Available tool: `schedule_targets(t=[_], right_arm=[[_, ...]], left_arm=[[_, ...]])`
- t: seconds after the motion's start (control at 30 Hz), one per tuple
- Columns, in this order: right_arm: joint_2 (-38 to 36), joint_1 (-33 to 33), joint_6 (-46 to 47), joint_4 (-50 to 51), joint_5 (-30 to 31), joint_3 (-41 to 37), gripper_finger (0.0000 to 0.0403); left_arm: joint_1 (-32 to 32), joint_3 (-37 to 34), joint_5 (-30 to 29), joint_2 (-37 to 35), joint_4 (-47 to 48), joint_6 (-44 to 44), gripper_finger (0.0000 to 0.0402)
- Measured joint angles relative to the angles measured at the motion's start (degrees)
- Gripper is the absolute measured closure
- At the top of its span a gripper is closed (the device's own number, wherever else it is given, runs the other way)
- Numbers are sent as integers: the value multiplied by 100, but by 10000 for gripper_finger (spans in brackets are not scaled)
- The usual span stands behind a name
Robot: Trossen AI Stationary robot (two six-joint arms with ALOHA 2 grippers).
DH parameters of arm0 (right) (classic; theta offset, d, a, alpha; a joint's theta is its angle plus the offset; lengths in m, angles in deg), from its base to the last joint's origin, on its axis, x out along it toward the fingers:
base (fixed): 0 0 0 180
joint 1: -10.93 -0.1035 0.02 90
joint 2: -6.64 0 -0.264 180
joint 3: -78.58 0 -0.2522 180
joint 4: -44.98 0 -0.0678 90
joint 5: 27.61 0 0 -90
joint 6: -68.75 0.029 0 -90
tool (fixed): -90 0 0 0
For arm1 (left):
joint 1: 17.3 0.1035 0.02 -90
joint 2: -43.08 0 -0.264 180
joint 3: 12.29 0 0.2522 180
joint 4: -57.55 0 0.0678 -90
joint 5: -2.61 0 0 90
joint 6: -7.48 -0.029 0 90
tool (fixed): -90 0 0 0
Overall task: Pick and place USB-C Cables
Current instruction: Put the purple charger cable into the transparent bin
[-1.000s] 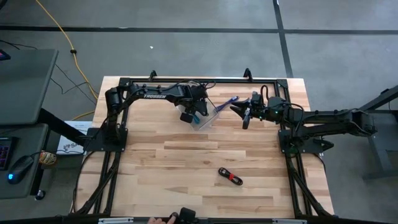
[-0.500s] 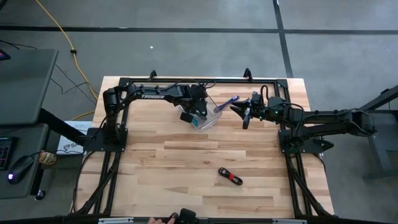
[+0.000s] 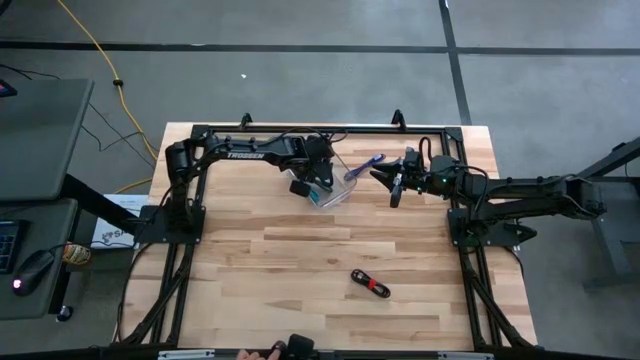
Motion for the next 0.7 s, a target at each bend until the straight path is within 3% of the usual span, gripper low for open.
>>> schedule_targets(t=[0.4, 0.7], right_arm=[[0, 0, 0, 8, 0, 0, 304], [0, 0, -44, 10, 2, 0, 304]], left_arm=[[4, -9, -249, -490, 74, 4, 291], [11, -9, -225, -1833, 91, 577, 293]])
